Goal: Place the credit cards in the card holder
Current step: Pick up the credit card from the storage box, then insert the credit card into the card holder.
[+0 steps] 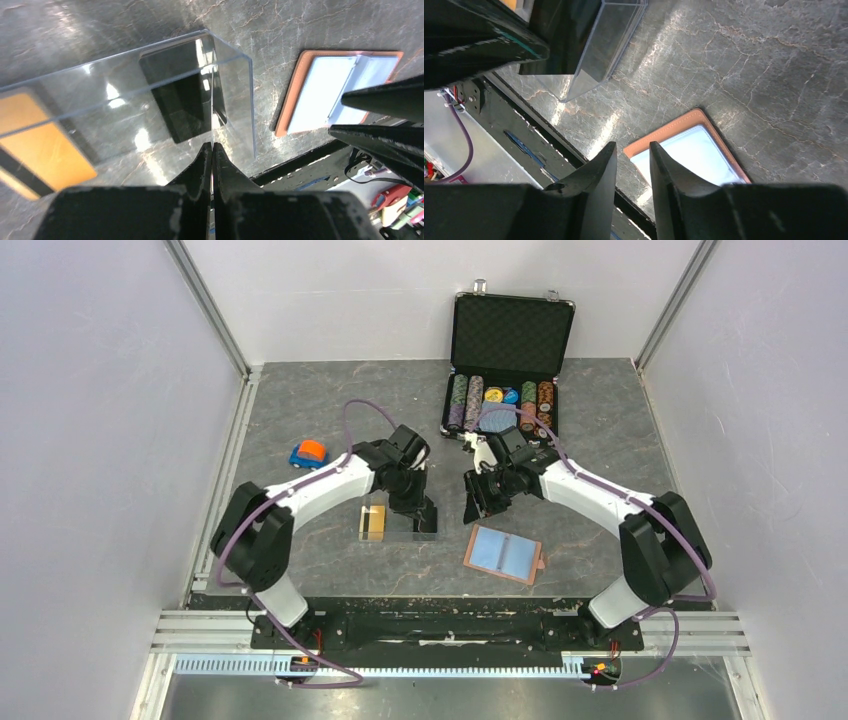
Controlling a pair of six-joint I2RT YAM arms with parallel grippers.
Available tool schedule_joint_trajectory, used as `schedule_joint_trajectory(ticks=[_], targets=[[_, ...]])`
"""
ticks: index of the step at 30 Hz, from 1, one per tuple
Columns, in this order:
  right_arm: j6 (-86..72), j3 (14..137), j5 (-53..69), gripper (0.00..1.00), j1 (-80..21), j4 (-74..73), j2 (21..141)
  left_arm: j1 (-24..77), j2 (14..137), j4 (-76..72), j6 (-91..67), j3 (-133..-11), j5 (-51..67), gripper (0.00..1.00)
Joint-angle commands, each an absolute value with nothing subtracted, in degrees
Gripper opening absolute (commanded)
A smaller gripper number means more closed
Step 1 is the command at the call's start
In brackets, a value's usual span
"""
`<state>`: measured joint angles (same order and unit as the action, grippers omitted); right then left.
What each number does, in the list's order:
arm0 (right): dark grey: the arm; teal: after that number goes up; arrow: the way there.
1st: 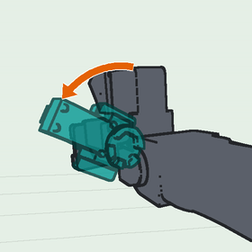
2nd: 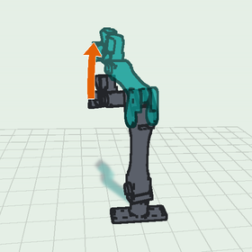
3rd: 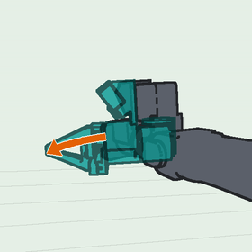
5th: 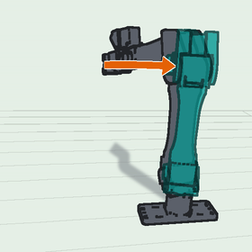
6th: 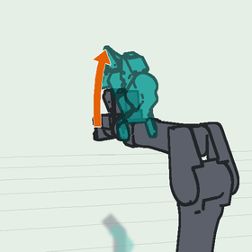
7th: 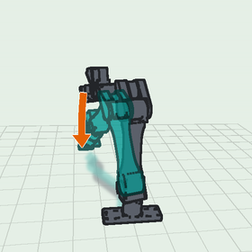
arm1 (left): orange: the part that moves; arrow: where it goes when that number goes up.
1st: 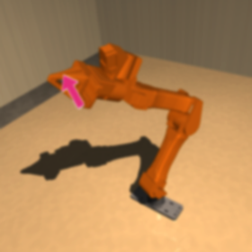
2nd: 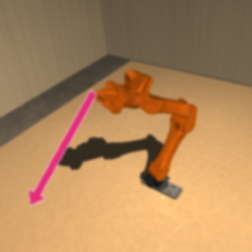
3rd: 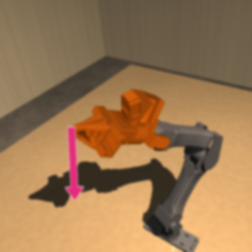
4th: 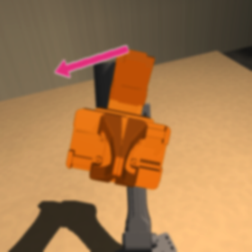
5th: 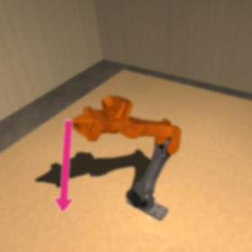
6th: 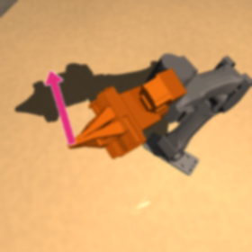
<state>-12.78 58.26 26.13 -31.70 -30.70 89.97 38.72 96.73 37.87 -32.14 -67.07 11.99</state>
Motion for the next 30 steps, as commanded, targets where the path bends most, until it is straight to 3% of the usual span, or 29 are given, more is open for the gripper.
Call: schedule_joint_trajectory(ticks=[1, 5, 9, 17, 20, 24, 30], targets=[[-11.50, 59.26, 25.30, 0.36, -31.06, -29.48, 85.81, 38.96, 87.93, 41.26, -32.75, -66.70, 6.75, 0.02], [-12.14, 56.44, 29.13, 0.49, -28.60, -26.00, 82.74, 38.78, 82.15, 40.13, -32.99, -65.38, 6.98, 0.02], [-14.24, 50.18, 37.05, 0.64, -23.16, -19.88, 78.32, 38.58, 78.35, 32.60, -33.54, -62.73, 14.48, 0.02], [-15.19, 41.90, 51.32, 0.95, -14.36, -12.76, 71.55, 38.67, 77.12, -3.61, -47.12, -50.60, 33.88, 0.02], [-15.50, 41.21, 55.18, 0.96, -14.29, -10.63, 70.54, 38.84, 78.46, -14.11, -51.27, -47.14, 37.61, 0.02], [-17.15, 40.49, 58.24, 0.89, -14.27, -7.45, 69.83, 39.28, 79.88, -18.10, -52.05, -46.49, 41.16, 0.02], [-23.84, 36.93, 61.12, 0.68, -14.32, 0.86, 68.76, 39.80, 79.72, -19.57, -52.29, -46.15, 42.31, 0.02]])
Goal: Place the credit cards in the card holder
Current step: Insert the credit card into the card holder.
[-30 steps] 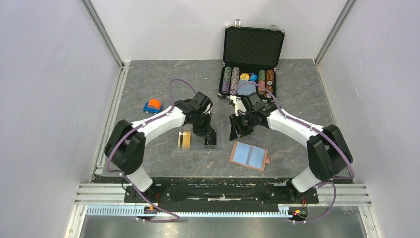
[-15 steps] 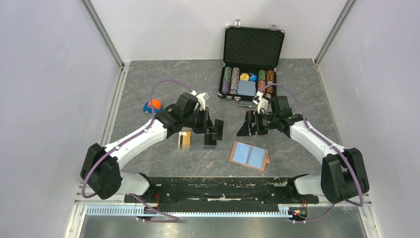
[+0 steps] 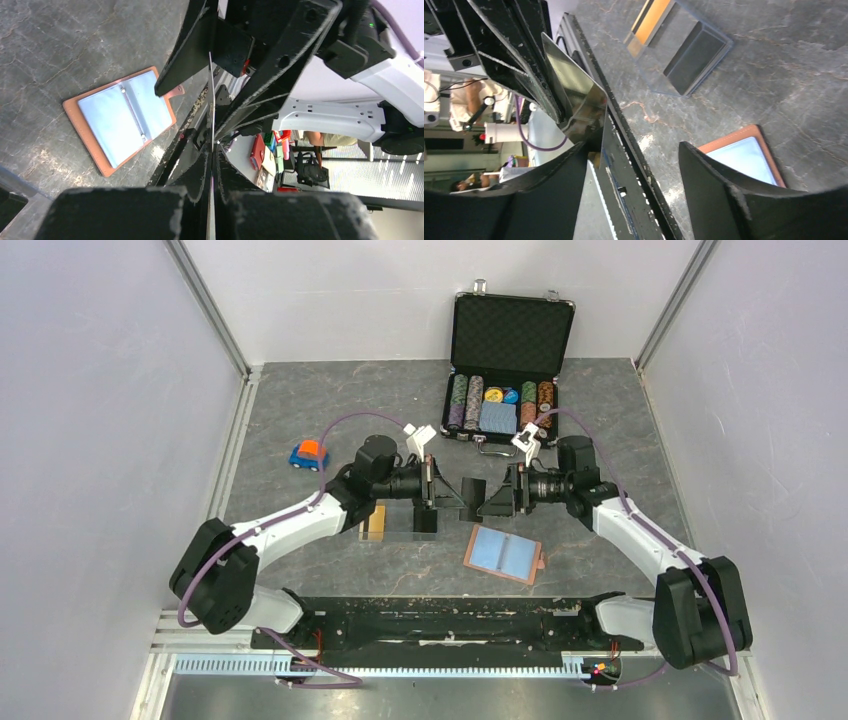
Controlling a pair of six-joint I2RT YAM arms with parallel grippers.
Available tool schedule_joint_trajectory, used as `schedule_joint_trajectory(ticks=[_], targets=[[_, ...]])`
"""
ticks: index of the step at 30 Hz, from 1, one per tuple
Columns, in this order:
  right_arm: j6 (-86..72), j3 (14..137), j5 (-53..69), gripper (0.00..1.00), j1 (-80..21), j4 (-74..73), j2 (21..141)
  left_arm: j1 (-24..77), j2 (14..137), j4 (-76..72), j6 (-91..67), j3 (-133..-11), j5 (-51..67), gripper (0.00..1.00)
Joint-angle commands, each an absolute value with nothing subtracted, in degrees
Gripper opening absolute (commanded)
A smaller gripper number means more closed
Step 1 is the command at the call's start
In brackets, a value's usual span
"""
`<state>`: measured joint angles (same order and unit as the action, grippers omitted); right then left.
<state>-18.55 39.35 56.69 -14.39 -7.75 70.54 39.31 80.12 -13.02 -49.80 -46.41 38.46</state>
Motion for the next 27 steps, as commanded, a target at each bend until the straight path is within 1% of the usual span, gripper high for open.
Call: schedule_joint_trajectory(ticks=[1, 2, 4, 10, 12, 13, 15, 17, 18, 19, 21, 23, 25, 26, 27], targets=[[-25.47, 36.31, 61.60, 0.62, -14.33, 2.97, 68.49, 39.75, 79.73, -19.60, -52.29, -46.08, 42.30, 0.02], [-26.72, 35.65, 61.86, 0.56, -14.33, 4.38, 68.26, 39.81, 79.73, -19.78, -52.45, -45.97, 42.20, 0.02], [-29.48, 34.44, 62.83, 0.52, -14.33, 7.90, 67.82, 39.97, 79.86, -20.65, -52.96, -45.59, 42.34, 0.02], [-38.27, 31.21, 64.82, 0.50, -14.94, 19.41, 66.54, 40.80, 80.09, -21.94, -53.60, -44.70, 42.08, 0.02], [-43.01, 29.82, 65.40, 0.47, -15.05, 25.79, 66.25, 40.87, 79.91, -21.95, -53.61, -44.45, 41.84, 0.02], [-45.58, 28.81, 65.59, 0.45, -15.12, 29.25, 66.21, 40.90, 79.90, -22.00, -53.61, -44.28, 41.68, 0.02], [-51.64, 26.70, 65.74, 0.37, -15.12, 37.36, 66.31, 40.89, 79.71, -22.00, -53.56, -43.88, 41.20, 0.02], [-58.54, 24.90, 65.74, 0.33, -15.12, 46.95, 66.63, 40.89, 79.54, -21.99, -53.43, -43.23, 40.72, 0.02], [-60.32, 24.39, 65.63, 0.32, -15.12, 49.32, 66.83, 40.95, 79.53, -22.02, -53.44, -42.88, 40.44, 0.02], [-60.74, 24.41, 65.65, 0.29, -15.11, 49.78, 66.86, 40.95, 79.42, -22.05, -53.36, -42.66, 40.28, 0.02], [-57.85, 25.51, 65.52, 0.23, -15.12, 45.71, 66.75, 40.95, 79.32, -22.01, -53.26, -42.24, 39.94, 0.02], [-51.62, 27.28, 65.08, 0.10, -15.12, 37.95, 66.46, 40.95, 79.29, -22.05, -53.15, -42.10, 39.73, 0.02], [-46.24, 29.04, 64.52, 0.00, -15.07, 29.78, 66.36, 40.95, 79.48, -22.09, -53.17, -42.10, 39.58, 0.03], [-44.31, 29.72, 64.35, 0.00, -15.11, 27.22, 66.28, 40.91, 79.55, -22.14, -53.17, -42.17, 39.47, 0.06], [-42.22, 30.40, 64.07, 0.00, -15.16, 24.44, 66.27, 40.91, 79.69, -22.11, -53.17, -42.18, 39.30, 0.11]])
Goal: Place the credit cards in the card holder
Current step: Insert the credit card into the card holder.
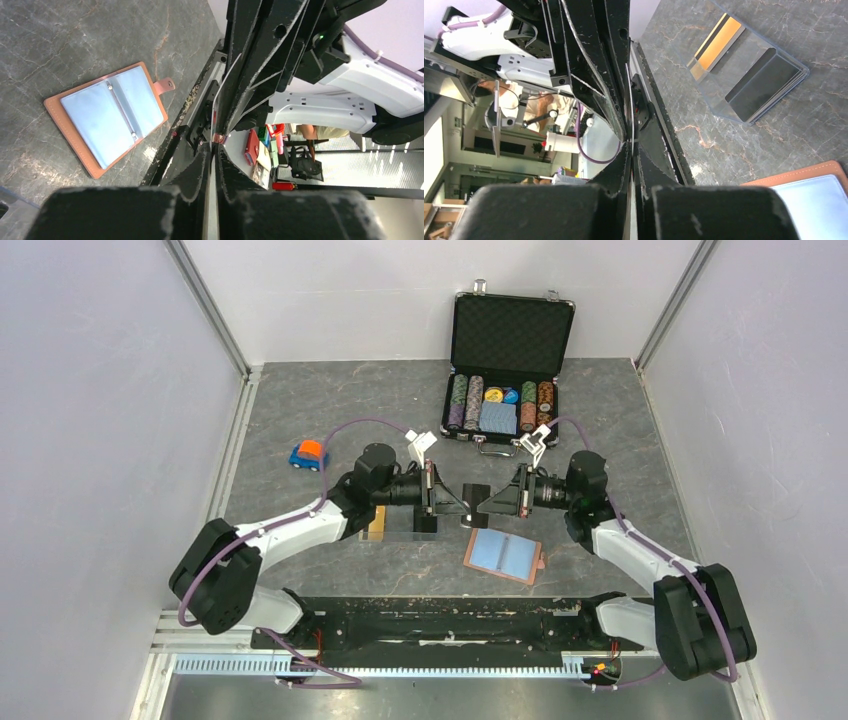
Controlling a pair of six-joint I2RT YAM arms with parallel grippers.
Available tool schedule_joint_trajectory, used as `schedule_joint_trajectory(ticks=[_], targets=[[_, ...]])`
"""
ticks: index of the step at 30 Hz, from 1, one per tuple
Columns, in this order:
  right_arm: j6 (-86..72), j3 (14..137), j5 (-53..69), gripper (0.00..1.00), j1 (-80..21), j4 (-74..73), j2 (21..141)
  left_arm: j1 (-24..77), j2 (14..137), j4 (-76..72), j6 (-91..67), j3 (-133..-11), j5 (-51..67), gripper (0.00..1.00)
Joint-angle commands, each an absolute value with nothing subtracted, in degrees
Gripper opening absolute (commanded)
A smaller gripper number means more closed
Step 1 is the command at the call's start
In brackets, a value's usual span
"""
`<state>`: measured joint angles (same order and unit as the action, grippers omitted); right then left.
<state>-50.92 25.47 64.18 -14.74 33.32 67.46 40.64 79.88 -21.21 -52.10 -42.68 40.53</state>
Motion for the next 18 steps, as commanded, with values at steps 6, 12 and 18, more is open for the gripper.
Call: schedule_joint_trajectory(ticks=[6, 12, 18], targets=[[-29.82, 34.41, 58.64, 0.00, -15.03, 6.32, 67.12, 40.92, 80.56, -21.78, -52.91, -42.79, 37.75, 0.42], [-20.62, 35.78, 48.99, 0.00, -12.97, -9.30, 68.29, 41.77, 84.06, -9.68, -48.14, -47.91, 33.81, 0.43], [-14.93, 35.18, 40.29, 0.00, -10.19, -19.73, 69.38, 44.28, 91.99, 10.84, -40.10, -58.32, 26.36, 0.42]])
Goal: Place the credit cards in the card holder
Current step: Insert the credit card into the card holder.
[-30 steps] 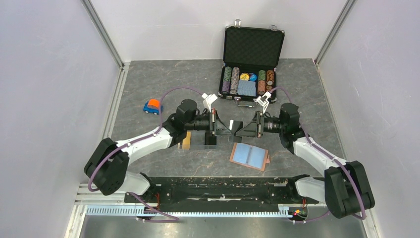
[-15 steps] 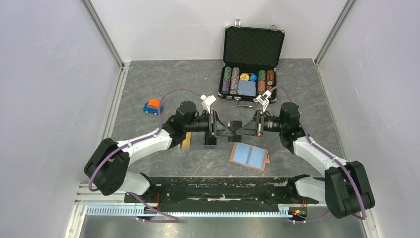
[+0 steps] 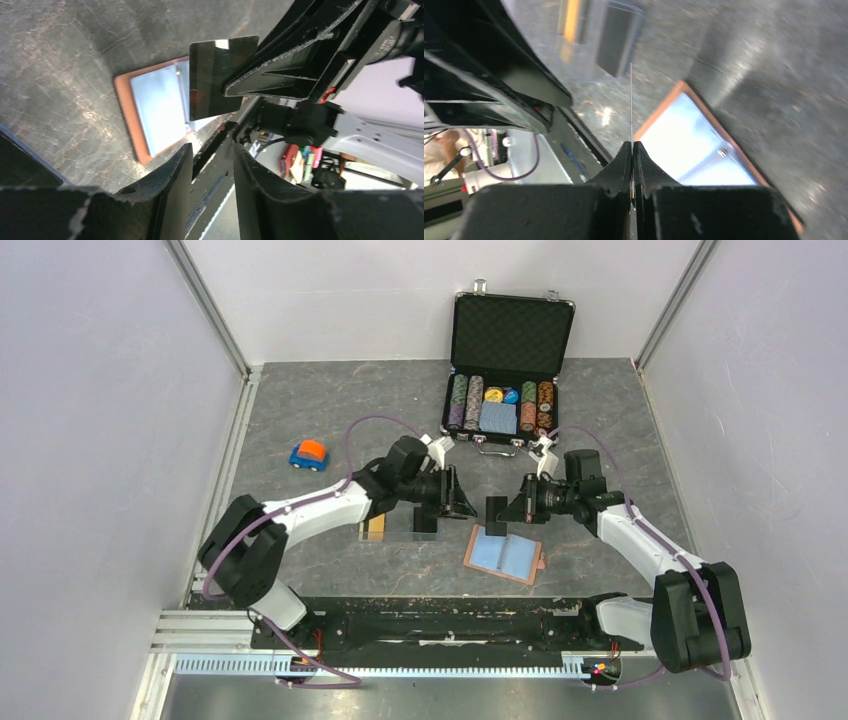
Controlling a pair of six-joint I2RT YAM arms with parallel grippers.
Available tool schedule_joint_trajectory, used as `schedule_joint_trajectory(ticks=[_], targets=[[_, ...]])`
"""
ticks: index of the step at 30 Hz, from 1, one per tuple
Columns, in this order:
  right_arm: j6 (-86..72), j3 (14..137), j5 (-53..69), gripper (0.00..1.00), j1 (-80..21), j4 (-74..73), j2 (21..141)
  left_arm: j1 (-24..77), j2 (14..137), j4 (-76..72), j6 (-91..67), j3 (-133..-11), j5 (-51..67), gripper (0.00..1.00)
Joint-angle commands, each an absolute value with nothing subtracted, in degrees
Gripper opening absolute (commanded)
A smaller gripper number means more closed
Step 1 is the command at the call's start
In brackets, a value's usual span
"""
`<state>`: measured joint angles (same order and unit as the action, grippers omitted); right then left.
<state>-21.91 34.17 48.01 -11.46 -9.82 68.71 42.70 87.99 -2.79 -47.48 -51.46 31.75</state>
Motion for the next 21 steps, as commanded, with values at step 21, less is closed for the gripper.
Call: schedule_joint_trajectory(ticks=[21], targets=[[-13.29, 31.05, 34.34, 0.00, -7.87, -27.65, 73.85, 49.22, 109.88, 26.95, -34.08, -70.82, 20.91, 0.29]])
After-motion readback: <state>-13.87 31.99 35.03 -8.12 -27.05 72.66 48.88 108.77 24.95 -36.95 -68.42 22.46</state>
